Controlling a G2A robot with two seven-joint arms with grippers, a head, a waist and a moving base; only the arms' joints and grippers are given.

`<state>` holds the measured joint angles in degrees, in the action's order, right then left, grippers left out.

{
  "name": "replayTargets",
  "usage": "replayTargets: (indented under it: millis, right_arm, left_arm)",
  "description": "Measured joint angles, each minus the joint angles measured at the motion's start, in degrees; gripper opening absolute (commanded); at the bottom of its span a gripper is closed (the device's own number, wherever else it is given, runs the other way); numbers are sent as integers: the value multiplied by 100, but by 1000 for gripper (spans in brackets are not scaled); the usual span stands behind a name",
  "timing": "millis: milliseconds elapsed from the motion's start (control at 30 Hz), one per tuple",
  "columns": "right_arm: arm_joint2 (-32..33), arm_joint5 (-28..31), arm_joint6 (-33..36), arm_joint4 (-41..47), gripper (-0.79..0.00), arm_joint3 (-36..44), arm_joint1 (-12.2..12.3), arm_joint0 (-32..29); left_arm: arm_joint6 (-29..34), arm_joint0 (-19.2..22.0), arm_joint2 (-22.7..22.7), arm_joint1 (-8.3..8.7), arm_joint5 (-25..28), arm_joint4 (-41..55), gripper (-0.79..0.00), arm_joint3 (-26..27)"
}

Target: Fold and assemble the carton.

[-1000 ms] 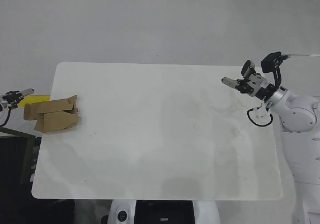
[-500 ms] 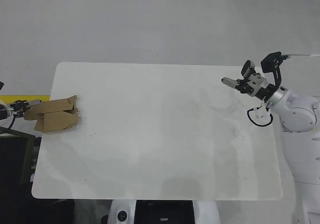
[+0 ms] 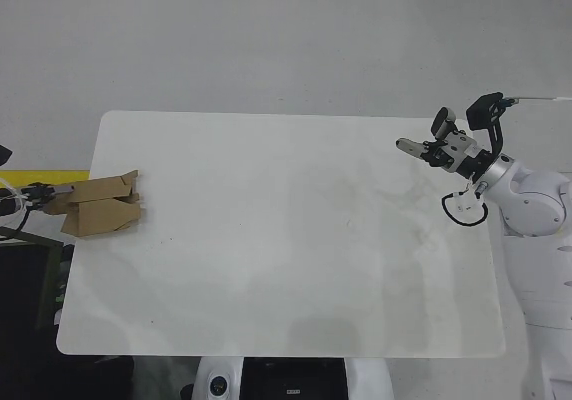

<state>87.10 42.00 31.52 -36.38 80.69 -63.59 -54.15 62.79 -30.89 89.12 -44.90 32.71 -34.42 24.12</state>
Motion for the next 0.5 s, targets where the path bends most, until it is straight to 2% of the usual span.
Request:
replayTargets:
  millis: [33,67,133,300,500]
  right_arm:
    - [0,0,0,0,0,0,0,0]
    - [0,0,0,0,0,0,0,0]
    - [0,0,0,0,0,0,0,0]
    - [0,0,0,0,0,0,0,0]
    - [0,0,0,0,0,0,0,0]
  left_arm:
    - [-3,7,-15,1,7,26,-505,-14]
    - [-3,13,-21,2,17,58,-566,-27]
    - [-1,32,-26,6,46,149,-606,-56]
    - [29,72,-29,34,95,306,-785,-87]
    - [47,151,27,61,321,703,-785,7]
